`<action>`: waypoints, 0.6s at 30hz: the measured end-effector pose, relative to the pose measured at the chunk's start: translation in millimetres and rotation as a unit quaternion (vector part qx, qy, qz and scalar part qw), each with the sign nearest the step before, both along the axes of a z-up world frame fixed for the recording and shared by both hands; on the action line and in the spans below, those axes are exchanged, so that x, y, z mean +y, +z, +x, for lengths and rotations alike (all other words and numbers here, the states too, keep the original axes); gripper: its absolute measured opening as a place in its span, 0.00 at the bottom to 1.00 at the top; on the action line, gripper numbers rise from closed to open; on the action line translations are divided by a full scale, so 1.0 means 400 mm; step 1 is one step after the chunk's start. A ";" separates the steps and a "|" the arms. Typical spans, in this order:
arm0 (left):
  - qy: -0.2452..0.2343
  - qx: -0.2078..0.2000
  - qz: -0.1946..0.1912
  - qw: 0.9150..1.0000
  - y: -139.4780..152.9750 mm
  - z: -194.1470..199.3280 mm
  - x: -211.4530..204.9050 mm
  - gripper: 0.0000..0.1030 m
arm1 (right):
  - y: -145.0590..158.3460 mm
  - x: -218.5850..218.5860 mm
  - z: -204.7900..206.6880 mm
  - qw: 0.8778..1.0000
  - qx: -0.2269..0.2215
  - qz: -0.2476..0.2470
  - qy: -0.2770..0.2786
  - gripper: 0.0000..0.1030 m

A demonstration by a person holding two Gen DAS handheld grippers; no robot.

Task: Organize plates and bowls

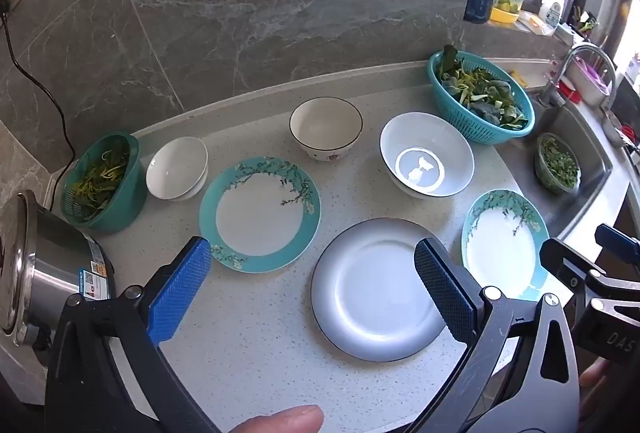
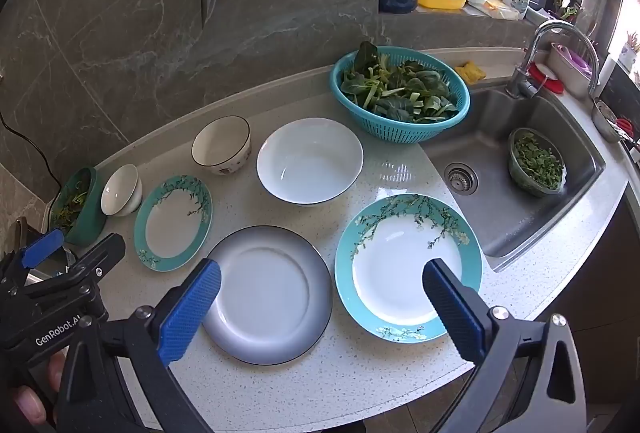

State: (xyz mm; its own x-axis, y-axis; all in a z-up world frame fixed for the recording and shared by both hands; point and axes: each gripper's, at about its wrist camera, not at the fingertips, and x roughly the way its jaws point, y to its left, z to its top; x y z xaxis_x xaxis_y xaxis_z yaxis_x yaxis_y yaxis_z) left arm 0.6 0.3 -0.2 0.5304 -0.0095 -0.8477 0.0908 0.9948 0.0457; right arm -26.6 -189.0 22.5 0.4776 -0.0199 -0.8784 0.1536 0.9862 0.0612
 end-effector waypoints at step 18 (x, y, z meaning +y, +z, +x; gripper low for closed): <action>0.003 0.005 0.006 1.000 -0.010 0.018 -0.005 1.00 | -0.006 0.002 0.008 1.000 0.002 -0.003 0.000 1.00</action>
